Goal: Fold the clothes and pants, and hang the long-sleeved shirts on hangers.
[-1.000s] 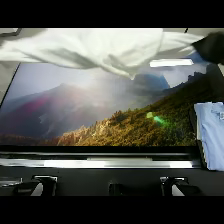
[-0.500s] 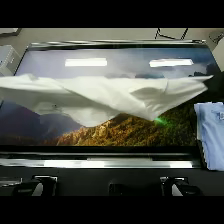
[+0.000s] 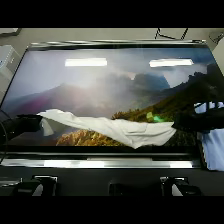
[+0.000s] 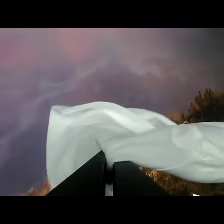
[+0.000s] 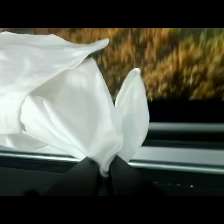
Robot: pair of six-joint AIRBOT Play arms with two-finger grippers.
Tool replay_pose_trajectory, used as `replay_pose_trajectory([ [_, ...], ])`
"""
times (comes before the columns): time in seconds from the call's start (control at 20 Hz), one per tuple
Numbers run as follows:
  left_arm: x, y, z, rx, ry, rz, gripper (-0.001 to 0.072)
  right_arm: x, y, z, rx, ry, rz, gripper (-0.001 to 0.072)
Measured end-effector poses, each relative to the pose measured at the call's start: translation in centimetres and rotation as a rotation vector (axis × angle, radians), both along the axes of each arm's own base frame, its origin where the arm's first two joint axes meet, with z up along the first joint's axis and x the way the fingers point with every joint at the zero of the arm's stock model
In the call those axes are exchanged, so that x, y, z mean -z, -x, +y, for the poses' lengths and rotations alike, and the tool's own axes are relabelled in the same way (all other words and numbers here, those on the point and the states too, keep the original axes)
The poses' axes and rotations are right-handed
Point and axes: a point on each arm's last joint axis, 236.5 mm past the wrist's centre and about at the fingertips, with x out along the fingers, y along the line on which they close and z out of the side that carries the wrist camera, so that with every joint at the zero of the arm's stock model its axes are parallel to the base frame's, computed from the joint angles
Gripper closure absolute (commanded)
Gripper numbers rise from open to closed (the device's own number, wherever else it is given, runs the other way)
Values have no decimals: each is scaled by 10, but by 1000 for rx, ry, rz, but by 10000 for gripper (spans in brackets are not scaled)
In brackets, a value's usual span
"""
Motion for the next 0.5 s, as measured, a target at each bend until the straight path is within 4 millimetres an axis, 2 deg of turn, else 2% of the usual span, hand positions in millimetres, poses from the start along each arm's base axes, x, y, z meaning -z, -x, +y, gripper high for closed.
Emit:
replay_pose_trajectory([
  [0.1, 19, -1, -5, 11, 9, 38, 686, 34, 1, 0, 33, -11, 42, 677],
  [0.15, 32, -1, -7, 13, 15, 69, 686, 52, -5, -2, 58, -6, 44, 677],
  [0.3, 69, 3, -17, 6, 69, 181, 685, 91, -39, -6, 139, -21, 10, 654],
  [0.35, 81, 6, -23, 7, 94, 222, 685, 102, -53, -3, 170, -48, -1, 529],
  [0.4, 90, 8, -29, 10, 114, 252, 685, 112, -64, 1, 200, -80, -2, 238],
  [0.45, 97, 10, -33, 16, 128, 273, 685, 121, -74, 7, 230, -121, 6, 7],
  [0.5, 103, 12, -37, 22, 137, 293, 685, 127, -79, 13, 237, -157, 20, 6],
])
